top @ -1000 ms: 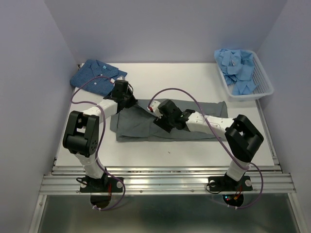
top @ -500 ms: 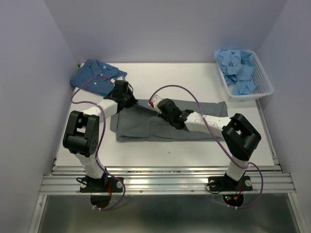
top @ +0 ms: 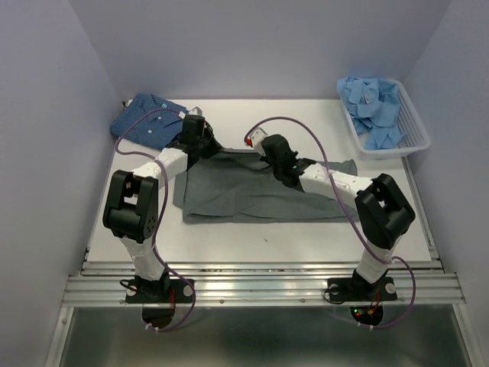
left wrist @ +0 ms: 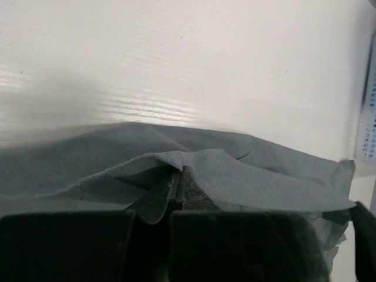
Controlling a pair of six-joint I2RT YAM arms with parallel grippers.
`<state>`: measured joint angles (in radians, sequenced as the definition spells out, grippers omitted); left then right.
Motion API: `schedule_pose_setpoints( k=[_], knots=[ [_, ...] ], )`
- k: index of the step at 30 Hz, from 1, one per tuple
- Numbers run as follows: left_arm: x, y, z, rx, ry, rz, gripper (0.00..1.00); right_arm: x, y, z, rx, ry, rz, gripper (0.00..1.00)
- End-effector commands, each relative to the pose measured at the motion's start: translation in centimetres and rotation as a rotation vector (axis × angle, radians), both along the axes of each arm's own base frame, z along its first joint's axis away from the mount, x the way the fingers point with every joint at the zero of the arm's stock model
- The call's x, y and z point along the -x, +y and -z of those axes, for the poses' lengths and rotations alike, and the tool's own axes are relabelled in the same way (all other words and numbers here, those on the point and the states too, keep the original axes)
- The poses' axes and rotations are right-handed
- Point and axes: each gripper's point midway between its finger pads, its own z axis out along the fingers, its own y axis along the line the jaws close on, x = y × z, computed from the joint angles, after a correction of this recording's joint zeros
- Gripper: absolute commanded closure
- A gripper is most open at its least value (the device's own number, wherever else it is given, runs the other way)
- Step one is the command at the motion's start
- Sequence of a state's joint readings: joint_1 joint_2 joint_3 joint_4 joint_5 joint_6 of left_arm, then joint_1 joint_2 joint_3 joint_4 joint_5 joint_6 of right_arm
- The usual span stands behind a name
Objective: Fold and stack the long sleeve shirts
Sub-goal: Fold the shirt
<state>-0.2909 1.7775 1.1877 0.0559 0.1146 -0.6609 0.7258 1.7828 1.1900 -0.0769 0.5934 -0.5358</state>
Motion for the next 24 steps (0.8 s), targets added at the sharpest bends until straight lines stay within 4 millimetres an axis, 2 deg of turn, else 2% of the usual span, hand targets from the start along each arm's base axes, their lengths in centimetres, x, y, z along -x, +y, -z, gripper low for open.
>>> schedule_pose_setpoints(
  k=[1, 3, 5, 8, 9, 12, 13, 16, 20, 24],
  knots=[
    [-1.8, -0.4, -3.2, 0.012, -0.091, 0.014, 1.00, -3.8, -0.7, -9.1, 0.003, -0.253, 0.015, 0.99],
    [-1.9, -0.4, -3.6, 0.015, -0.098, 0.014, 1.00, -3.9, -0.5, -9.7, 0.011, -0.266, -0.006, 0.99],
    [-1.8, -0.2, -3.6, 0.013, -0.100, 0.004, 1.00, -3.9, -0.5, -9.3, 0.015, -0.261, -0.010, 0.99],
    [-1.3, 0.2, -3.0, 0.008, -0.086, -0.008, 1.00, -3.1, -0.7, -7.1, 0.018, -0.198, -0.019, 0.99],
    [-1.1, 0.3, -2.7, 0.004, -0.080, -0.014, 1.00, -2.6, -0.2, -6.2, -0.011, -0.170, -0.020, 0.99],
    [0.3, 0.8, -0.8, -0.006, -0.034, -0.024, 1.00, 0.2, 1.0, -2.9, -0.016, -0.049, -0.056, 0.99],
    [1.0, 0.9, 0.2, -0.010, -0.008, -0.024, 1.00, 1.9, 1.8, -1.6, -0.009, 0.023, -0.088, 0.99],
    [2.7, 1.3, 2.0, -0.016, 0.045, -0.029, 1.00, 5.7, 3.5, 0.4, -0.062, 0.156, -0.146, 0.99],
    [4.1, 1.7, 3.0, -0.004, 0.081, -0.048, 1.00, 8.5, 2.8, 2.1, -0.118, 0.235, -0.129, 0.99],
    [5.0, 1.4, 3.0, 0.025, 0.086, -0.037, 1.00, 10.6, 3.8, 2.9, -0.169, 0.294, -0.148, 0.99]
  ],
)
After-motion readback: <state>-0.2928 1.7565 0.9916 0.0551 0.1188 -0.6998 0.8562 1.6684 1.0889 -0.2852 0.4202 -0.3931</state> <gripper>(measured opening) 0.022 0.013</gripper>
